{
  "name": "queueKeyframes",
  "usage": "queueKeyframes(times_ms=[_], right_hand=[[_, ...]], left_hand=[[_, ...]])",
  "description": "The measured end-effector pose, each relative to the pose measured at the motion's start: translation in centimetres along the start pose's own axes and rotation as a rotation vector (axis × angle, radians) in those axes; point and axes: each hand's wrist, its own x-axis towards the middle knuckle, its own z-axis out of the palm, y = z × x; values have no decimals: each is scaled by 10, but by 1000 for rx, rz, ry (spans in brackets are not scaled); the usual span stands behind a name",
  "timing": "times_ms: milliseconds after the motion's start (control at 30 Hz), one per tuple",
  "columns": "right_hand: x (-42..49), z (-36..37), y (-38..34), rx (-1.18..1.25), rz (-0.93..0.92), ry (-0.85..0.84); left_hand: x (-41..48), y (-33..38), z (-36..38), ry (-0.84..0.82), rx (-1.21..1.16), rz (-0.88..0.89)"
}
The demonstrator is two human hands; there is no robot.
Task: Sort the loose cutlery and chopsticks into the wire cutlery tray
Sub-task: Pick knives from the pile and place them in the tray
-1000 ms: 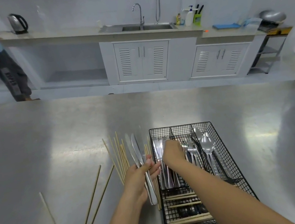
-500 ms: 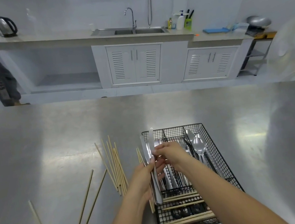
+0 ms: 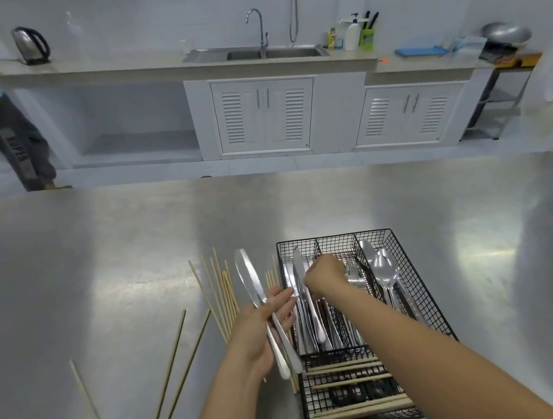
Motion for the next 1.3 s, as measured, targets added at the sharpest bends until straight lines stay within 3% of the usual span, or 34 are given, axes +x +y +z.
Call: queueKeyframes(times_ms=[167, 467, 567, 667, 733, 833, 1000, 1133, 1300], right_hand=[[-13, 15, 2, -173, -72, 95], [-24, 17, 4, -337, -175, 90], [-28, 6, 2, -50, -228, 76], [-39, -9, 0, 566, -90, -307], [-46, -16, 3, 652, -65, -496], [-46, -20, 7, 616, -87, -423], [-30, -34, 4, 763, 102, -292], [-11, -31, 5, 620, 119, -111], [1, 5, 1, 319, 66, -66]], left_hand=[[-4, -3, -1, -14, 33, 51], [-7, -3, 1, 44, 78, 107], [-3, -3, -2, 70, 46, 86], [-2, -5, 1, 49, 49, 49], [-3, -9, 7, 34, 73, 26], [-3, -14, 17, 35, 97, -7], [-1, -14, 17, 160, 64, 24], [-5, -6, 4, 252, -78, 58], [-15, -7, -3, 296, 10, 59]])
